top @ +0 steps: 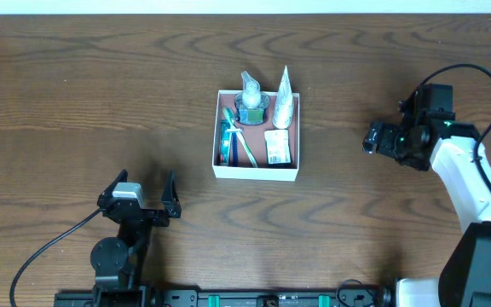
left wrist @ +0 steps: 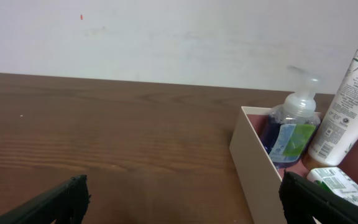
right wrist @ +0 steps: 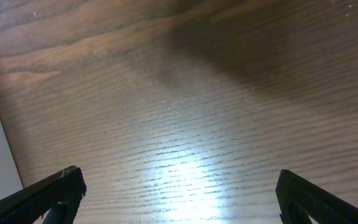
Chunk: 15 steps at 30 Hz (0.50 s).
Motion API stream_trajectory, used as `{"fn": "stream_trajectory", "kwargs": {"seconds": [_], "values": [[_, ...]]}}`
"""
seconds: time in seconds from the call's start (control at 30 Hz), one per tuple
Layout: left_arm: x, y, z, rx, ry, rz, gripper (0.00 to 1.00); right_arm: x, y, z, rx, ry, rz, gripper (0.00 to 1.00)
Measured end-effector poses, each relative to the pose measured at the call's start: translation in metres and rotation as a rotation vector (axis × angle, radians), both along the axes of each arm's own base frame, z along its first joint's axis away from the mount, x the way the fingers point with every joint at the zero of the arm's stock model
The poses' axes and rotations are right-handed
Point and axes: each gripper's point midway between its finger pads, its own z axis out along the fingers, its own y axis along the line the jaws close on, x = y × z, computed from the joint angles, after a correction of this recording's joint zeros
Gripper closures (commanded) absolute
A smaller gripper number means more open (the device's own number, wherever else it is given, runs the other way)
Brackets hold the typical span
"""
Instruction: Pack container
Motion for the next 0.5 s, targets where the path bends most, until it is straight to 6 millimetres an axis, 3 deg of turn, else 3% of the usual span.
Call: {"fn": "stream_trajectory", "kwargs": {"seconds": [0.13,0.27,0.5], "values": [[0.000,0.000,0.000,0.000,0.000,0.000,0.02,-0.004,0.002,0.028,-0.006,-0.068,0.005,0.01],[0.000,0.000,0.000,0.000,0.000,0.000,0.02,-0.010,0.005,0.084,-0.017,-0.238,0.012,0.01],[0.000,0.000,0.000,0.000,0.002,0.000,0.02,-0.041,0.008,0.183,-0.070,-0.574,0.044,0.01]]}}
